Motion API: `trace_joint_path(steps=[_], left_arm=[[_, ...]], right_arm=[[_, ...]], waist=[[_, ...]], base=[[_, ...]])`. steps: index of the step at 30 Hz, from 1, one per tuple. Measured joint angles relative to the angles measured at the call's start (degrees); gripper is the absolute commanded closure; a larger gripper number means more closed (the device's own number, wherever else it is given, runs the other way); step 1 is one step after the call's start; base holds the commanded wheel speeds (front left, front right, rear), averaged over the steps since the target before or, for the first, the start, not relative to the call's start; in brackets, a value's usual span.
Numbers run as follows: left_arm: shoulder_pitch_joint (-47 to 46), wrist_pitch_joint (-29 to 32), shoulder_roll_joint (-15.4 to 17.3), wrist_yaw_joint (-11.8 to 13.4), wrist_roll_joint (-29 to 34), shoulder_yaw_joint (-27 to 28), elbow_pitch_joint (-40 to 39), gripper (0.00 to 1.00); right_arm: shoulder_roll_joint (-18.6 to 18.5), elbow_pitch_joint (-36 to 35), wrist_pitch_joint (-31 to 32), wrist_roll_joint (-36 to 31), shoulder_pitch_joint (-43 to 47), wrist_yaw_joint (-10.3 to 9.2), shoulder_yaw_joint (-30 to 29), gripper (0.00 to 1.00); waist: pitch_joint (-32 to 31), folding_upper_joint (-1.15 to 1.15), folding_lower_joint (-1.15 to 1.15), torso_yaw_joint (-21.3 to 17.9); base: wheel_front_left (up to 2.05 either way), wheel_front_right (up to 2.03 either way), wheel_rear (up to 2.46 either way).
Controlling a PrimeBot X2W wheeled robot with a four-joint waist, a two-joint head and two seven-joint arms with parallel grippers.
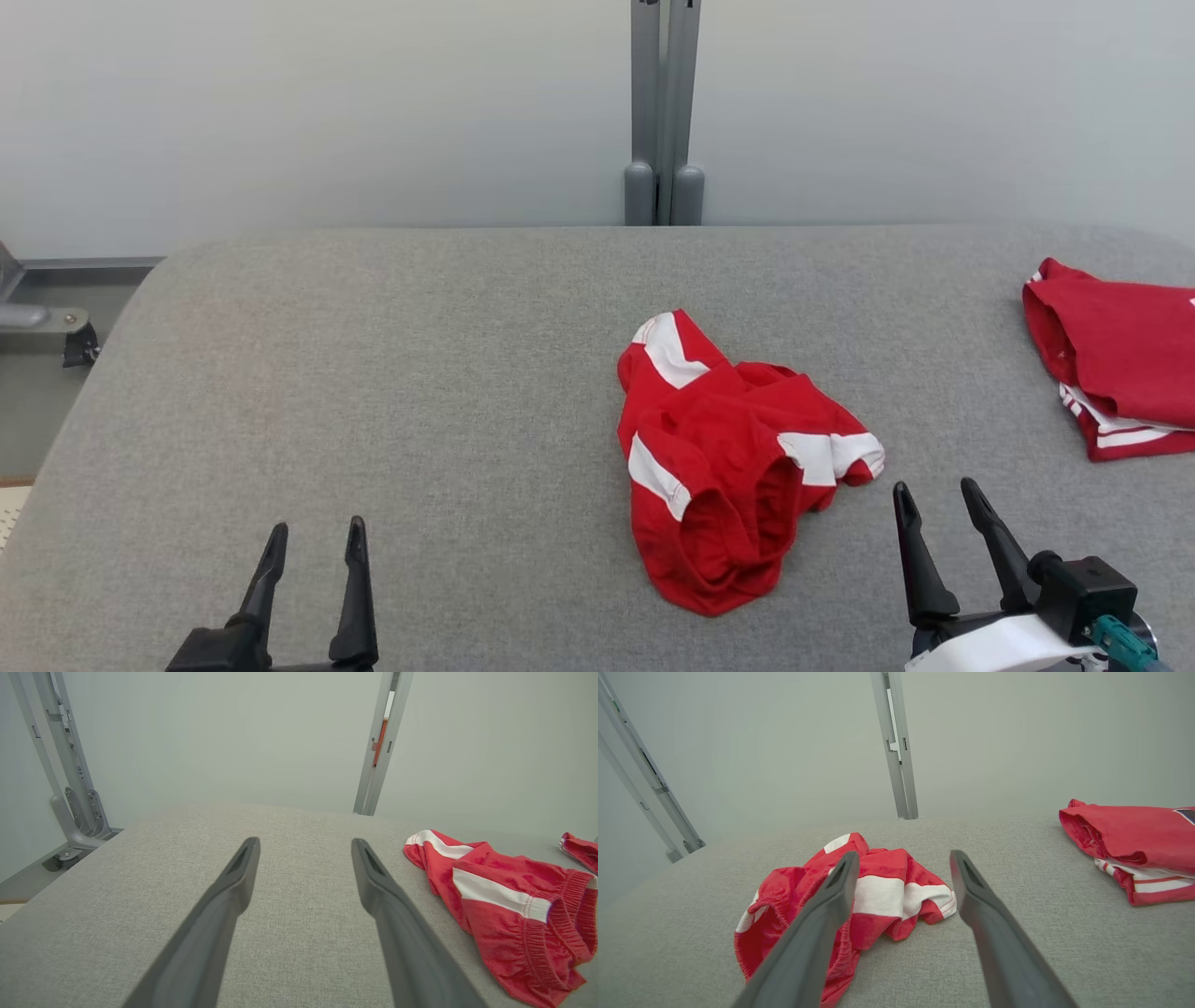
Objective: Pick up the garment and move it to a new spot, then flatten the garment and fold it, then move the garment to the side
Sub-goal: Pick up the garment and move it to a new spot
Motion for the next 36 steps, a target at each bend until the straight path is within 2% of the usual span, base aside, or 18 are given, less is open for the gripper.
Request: trace_joint_path(steps=[4, 10, 21, 36], left_arm=[[3.4, 0.0, -4.7, -2.4, 6.3, 5.8, -0.9, 0.0], [6.8, 0.0, -8.2, -5.7, 12.3, 9.5, -4.0, 0.0], [7.5, 0.0, -9.2, -9.9, 15.2, 10.4, -3.6, 0.0], [6.9, 0.0, -9.3, -9.9, 15.6, 9.5, -3.3, 0.0]], right_arm=[[0.2, 0.2, 0.0, 0.2, 1.5, 0.01, 0.2, 0.0], [0.4, 0.3, 0.0, 0.2, 2.6, 0.01, 0.5, 0.0], [0.5, 0.1, 0.0, 0.1, 3.6, 0.01, 0.7, 0.0], [0.7, -0.3, 0.0, -0.5, 4.4, 0.0, 0.5, 0.0]], waist=[[-2.0, 0.0, 0.0, 1.2], [-4.0, 0.0, 0.0, 1.6], [-4.9, 0.0, 0.0, 0.4], [-5.1, 0.0, 0.0, -1.5]], base=[[0.0, 0.0, 0.0], [0.0, 0.0, 0.0], [0.0, 0.0, 0.0], [0.0, 0.0, 0.0]])
